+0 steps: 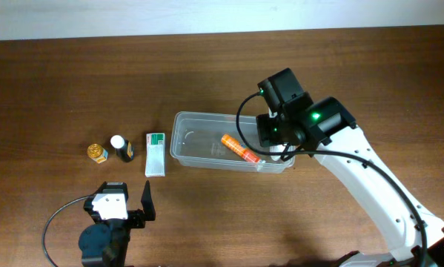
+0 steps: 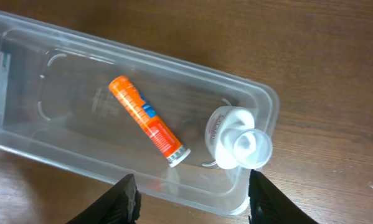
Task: Pack container
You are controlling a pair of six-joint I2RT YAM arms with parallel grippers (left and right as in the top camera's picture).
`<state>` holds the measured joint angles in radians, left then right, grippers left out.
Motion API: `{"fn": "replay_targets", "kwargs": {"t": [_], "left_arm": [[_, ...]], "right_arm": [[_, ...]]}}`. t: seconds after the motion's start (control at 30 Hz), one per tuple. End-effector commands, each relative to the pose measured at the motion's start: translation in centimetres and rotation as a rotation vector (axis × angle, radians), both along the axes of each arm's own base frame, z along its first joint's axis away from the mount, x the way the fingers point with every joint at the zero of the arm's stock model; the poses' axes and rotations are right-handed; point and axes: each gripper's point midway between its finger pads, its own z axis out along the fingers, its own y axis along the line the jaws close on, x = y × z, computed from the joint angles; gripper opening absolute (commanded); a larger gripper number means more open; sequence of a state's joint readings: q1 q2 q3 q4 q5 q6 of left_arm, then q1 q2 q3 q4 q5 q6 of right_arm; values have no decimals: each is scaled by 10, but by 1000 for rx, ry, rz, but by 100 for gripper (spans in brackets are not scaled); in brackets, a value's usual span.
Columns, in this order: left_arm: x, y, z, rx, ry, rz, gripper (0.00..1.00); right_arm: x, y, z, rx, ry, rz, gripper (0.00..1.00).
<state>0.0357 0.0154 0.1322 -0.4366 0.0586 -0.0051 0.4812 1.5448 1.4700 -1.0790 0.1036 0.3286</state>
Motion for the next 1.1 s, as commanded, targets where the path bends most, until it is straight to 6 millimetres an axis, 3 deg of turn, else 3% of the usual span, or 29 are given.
{"fn": "replay_targets", "kwargs": {"t": [0.0,0.1,0.33,0.53,0.57,0.7,0.87,1.07], "left_arm": [[0,0,0,-7,-7,6,100],[0,0,0,-7,-7,6,100],[0,0,0,-7,-7,6,100],[0,0,0,-7,-6,6,100],[0,0,0,-7,-7,6,100],[2,8,8,23,-40,40,100],[5,4,16,17,-73,17,100],[9,-10,52,-6,-210,-59,100]], "right_arm": [[12,-19,25,31,-67,-94,56],[15,-46,31,57,-71,-217,62],[14,-138,29,115,-8,-513,82],[5,-187,26,225,42,-673,100],[3,-194,25,227,44,-693,99],[-1,-211,25,228,43,-746,99],[-1,-213,25,228,41,-752,99],[-1,-213,25,228,41,-752,99]]}}
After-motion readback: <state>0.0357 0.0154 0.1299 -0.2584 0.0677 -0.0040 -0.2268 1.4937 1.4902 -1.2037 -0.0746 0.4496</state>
